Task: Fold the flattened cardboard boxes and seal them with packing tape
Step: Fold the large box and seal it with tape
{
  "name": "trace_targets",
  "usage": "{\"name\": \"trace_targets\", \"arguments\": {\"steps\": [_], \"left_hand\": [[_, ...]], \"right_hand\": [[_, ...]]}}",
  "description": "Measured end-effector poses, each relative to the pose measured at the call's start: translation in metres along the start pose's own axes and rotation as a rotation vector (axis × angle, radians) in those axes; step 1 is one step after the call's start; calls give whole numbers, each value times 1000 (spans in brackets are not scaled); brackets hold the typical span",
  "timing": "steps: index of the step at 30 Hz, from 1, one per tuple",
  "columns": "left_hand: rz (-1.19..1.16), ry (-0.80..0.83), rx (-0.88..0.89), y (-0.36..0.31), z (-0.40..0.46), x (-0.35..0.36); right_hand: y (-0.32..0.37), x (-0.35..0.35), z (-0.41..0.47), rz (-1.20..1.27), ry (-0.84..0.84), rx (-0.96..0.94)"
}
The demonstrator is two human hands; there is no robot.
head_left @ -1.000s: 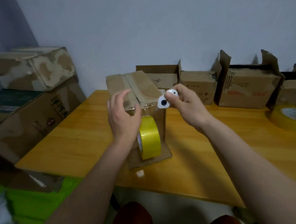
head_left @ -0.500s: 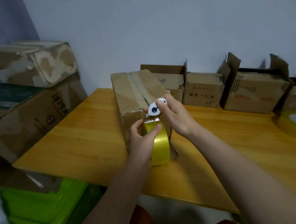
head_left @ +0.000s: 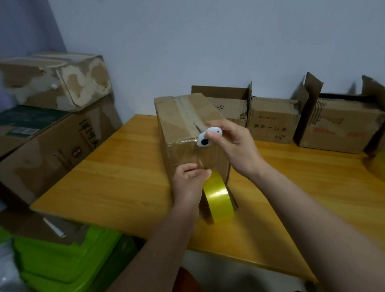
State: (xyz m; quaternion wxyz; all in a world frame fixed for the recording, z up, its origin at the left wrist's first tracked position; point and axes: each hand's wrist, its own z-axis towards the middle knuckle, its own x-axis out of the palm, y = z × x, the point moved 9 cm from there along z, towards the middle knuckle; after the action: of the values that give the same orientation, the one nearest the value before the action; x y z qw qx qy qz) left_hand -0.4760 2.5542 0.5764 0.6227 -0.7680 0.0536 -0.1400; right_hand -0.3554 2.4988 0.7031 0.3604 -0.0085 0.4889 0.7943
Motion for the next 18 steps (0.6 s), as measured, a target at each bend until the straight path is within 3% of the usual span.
{"name": "trace_targets", "arguments": {"steps": [3, 11, 18], "left_hand": [[-1, 14, 46, -7, 3, 0], [83, 84, 84, -8, 11, 6], [95, 97, 131, -14, 9, 8]], "right_hand": [[9, -18, -10, 56, -136, -58], [1, -2, -35, -249, -3, -165], [15, 6, -35, -408, -23, -318]]}}
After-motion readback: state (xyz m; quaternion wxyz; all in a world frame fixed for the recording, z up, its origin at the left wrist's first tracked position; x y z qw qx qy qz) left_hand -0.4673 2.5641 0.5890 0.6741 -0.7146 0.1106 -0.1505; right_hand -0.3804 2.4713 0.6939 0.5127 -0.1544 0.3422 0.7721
